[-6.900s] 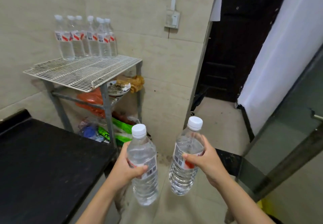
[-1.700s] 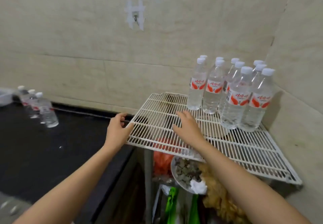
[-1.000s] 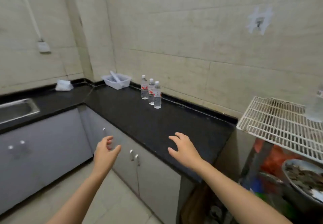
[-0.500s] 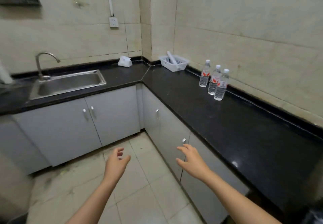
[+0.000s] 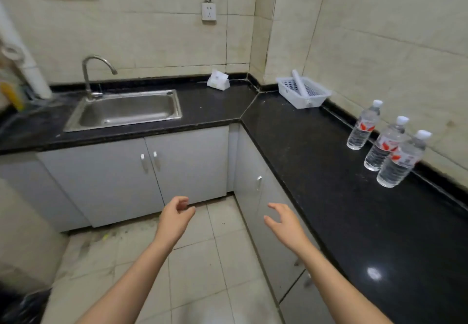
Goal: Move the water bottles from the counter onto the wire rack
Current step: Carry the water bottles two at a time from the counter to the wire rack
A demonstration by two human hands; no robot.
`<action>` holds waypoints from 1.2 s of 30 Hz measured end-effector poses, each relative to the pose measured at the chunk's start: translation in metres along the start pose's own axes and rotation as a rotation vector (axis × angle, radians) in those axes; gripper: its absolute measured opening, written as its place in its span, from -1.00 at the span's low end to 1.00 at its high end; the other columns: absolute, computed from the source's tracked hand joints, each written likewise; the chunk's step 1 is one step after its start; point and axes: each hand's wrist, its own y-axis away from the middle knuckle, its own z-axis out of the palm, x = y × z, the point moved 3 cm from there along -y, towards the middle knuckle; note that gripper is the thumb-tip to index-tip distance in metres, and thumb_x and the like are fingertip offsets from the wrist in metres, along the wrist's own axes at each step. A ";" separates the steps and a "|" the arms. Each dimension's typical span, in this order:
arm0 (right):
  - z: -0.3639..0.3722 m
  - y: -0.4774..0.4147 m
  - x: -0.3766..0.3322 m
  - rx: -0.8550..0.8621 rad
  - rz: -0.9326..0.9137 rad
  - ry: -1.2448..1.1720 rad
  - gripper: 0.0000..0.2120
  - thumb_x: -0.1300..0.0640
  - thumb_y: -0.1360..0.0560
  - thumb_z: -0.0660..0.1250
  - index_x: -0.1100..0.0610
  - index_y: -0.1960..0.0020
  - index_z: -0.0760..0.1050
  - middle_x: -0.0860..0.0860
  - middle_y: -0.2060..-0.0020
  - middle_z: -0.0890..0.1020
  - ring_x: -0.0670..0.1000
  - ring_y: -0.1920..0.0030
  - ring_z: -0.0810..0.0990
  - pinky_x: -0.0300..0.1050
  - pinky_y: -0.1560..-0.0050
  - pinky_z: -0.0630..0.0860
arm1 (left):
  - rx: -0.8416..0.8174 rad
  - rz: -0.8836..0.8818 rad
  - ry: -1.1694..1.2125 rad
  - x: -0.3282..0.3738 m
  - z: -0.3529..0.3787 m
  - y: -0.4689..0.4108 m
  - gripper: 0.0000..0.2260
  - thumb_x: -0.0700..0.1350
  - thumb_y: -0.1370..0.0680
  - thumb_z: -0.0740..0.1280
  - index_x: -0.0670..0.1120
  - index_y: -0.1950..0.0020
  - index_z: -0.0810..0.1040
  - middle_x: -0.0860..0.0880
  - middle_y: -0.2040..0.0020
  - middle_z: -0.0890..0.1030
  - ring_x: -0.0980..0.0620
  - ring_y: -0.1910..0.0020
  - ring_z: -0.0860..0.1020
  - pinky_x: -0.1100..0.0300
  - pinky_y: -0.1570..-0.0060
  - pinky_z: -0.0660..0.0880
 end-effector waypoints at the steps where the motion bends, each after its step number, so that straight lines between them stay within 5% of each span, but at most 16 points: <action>1: 0.002 -0.011 0.001 -0.016 0.004 0.002 -0.58 0.14 -0.51 0.27 0.21 -0.34 0.34 0.13 -0.34 0.40 0.06 -0.37 0.34 -0.22 -0.32 0.21 | 0.008 -0.028 -0.001 -0.006 0.004 -0.011 -0.75 -0.26 -0.47 0.32 -0.23 -0.14 0.49 -0.14 -0.03 0.51 -0.08 -0.04 0.48 0.17 -0.06 0.34; 11: -0.031 -0.145 0.022 0.044 0.124 0.022 -0.58 0.12 -0.50 0.27 0.19 -0.33 0.37 0.12 -0.31 0.43 0.05 -0.34 0.37 -0.22 -0.30 0.25 | -0.093 -0.099 0.069 -0.004 0.086 -0.154 -0.81 -0.28 -0.49 0.29 -0.27 -0.09 0.51 -0.15 0.03 0.52 -0.09 0.01 0.48 0.10 -0.02 0.36; 15: -0.063 -0.203 0.037 0.158 0.242 0.016 -0.57 0.10 -0.50 0.27 0.17 -0.34 0.36 0.11 -0.32 0.42 0.04 -0.34 0.37 -0.23 -0.30 0.25 | -0.225 -0.076 0.091 0.022 0.141 -0.236 -0.82 -0.31 -0.48 0.29 -0.30 -0.07 0.52 -0.18 0.03 0.55 -0.07 0.02 0.49 0.00 -0.15 0.41; 21: -0.104 -0.247 0.060 0.314 0.469 -0.045 -0.57 0.09 -0.51 0.26 0.12 -0.36 0.34 0.07 -0.33 0.40 0.02 -0.36 0.34 -0.24 -0.34 0.20 | -0.496 0.089 0.072 0.093 0.237 -0.333 -0.88 -0.35 -0.47 0.29 -0.23 0.02 0.51 -0.15 0.16 0.52 -0.08 0.08 0.47 0.18 0.11 0.35; 29: -0.135 -0.219 0.118 0.496 0.787 -0.137 -0.57 0.11 -0.50 0.28 0.12 -0.35 0.34 0.07 -0.32 0.41 0.02 -0.36 0.35 -0.23 -0.33 0.22 | -0.865 0.092 -0.061 0.116 0.363 -0.323 -0.90 -0.34 -0.44 0.33 -0.17 0.10 0.52 -0.18 0.15 0.56 -0.08 0.17 0.48 0.16 0.06 0.36; 36: -0.187 -0.238 0.155 0.756 0.808 -0.221 -0.61 0.19 -0.47 0.32 0.20 -0.29 0.41 0.14 -0.24 0.49 0.08 -0.29 0.42 -0.17 -0.29 0.27 | -1.039 0.192 -0.182 0.149 0.429 -0.314 -0.86 -0.27 -0.46 0.33 -0.08 0.04 0.48 -0.02 0.15 0.50 0.05 0.22 0.48 0.20 0.15 0.38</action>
